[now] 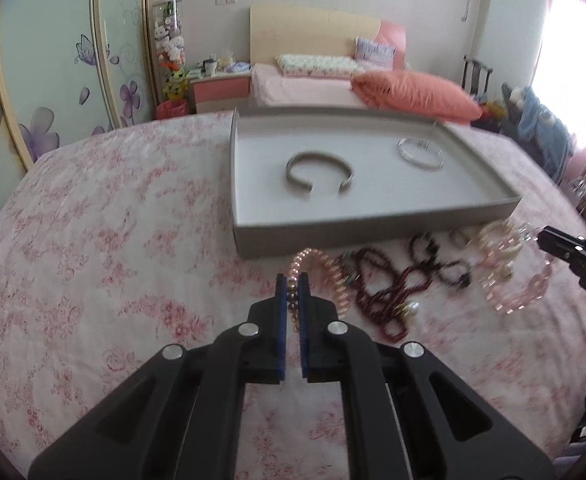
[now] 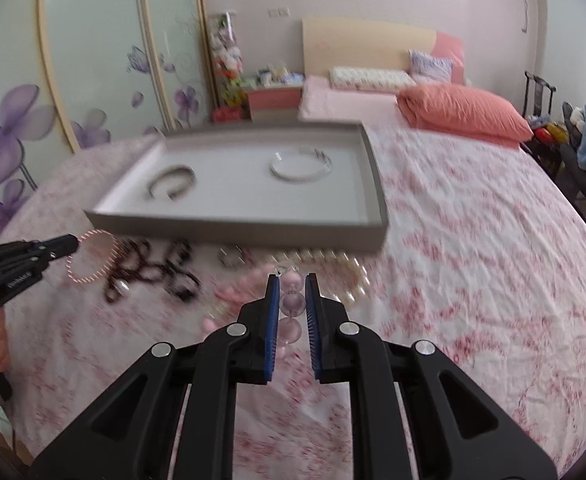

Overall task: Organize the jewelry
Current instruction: 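Grasp the pink pearl bracelet with the left gripper while the right grasps the pink bead bracelet, then carry both bracelets into the tray and open both grippers to release them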

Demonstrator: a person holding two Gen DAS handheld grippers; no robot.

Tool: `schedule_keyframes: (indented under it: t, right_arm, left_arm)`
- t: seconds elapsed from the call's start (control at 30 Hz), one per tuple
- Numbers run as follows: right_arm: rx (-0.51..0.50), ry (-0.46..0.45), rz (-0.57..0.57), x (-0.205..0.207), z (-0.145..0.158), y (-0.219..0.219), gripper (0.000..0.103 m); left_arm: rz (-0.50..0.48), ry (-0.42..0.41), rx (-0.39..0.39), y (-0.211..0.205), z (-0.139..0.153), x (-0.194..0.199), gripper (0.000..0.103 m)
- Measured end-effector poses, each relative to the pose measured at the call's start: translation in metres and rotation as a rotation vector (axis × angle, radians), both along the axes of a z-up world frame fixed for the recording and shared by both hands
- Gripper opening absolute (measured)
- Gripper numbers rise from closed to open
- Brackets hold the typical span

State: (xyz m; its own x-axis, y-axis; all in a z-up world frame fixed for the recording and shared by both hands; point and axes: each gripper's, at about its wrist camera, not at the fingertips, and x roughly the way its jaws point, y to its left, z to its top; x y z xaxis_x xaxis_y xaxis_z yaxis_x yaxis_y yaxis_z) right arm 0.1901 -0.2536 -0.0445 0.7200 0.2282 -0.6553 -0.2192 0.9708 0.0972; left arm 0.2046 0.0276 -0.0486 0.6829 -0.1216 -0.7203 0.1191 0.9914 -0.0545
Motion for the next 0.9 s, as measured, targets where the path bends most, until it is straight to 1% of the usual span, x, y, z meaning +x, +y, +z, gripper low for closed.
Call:
schedule_keyframes:
  t: [0.1, 0.23, 0.47, 0.9]
  right_arm:
    - [0.026, -0.031, 0.022, -0.002, 0.01, 0.006, 0.014]
    - [0.054, -0.051, 0.046, -0.003, 0.018, 0.012, 0.014]
    - [0.131, -0.063, 0.077, -0.007, 0.023, 0.012, 0.014]
    - [0.194, -0.09, 0.083, -0.015, 0.032, 0.008, 0.014]
  left_arm:
    - [-0.008, -0.028, -0.034, -0.001, 0.009, -0.001, 0.006]
    - [-0.014, -0.044, -0.043, -0.005, 0.014, -0.002, 0.006]
    - [-0.016, -0.058, -0.06, -0.008, 0.017, -0.007, 0.006]
    - [0.001, -0.09, -0.08, -0.007, 0.028, -0.014, 0.006]
